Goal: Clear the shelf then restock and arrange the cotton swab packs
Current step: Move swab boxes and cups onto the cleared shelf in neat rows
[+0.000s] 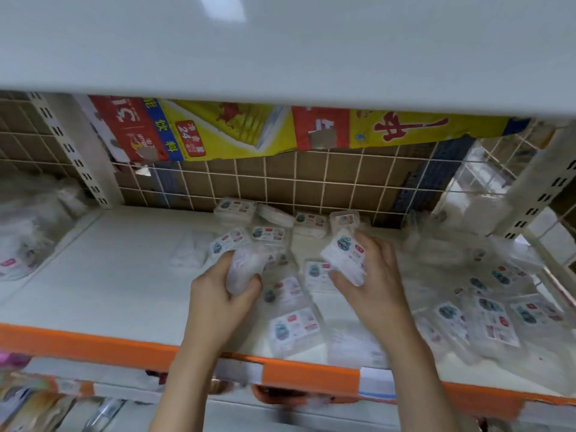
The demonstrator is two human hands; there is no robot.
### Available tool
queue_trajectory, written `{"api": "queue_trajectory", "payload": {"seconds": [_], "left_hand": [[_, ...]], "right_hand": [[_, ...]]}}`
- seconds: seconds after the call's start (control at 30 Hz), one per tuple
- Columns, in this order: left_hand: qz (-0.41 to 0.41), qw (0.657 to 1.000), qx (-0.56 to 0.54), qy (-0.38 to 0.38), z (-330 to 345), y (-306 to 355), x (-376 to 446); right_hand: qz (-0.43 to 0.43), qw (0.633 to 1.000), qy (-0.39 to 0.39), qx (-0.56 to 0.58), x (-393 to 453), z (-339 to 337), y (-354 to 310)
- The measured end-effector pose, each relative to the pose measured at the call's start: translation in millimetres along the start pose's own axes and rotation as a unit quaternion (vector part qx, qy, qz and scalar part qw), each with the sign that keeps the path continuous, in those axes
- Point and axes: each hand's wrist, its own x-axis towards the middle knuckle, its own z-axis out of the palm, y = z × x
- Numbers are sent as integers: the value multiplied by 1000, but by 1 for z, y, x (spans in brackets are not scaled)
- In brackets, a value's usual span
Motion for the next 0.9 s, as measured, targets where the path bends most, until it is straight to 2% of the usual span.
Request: {"api": "queue_trajectory", "payload": {"seconds": [0.1, 0.33, 0.47, 0.63, 0.9], "left_hand": [[21, 1000, -17, 7, -38, -24, 13], [30, 999, 10, -20, -109, -79, 34], [8, 999, 5, -30, -131, -94, 41], [-10, 998, 0, -56, -137, -100, 42], [55, 997, 51, -17, -134, -93, 44]], "right_hand": [[-10, 999, 8, 29, -2, 33, -38], [-35, 999, 13, 12, -15, 104, -102], [-36, 997, 47, -53, -17, 116, -109], [-35, 993, 48, -98, -20, 123, -111], [-50, 993, 11, -105, -15, 130, -106]]}}
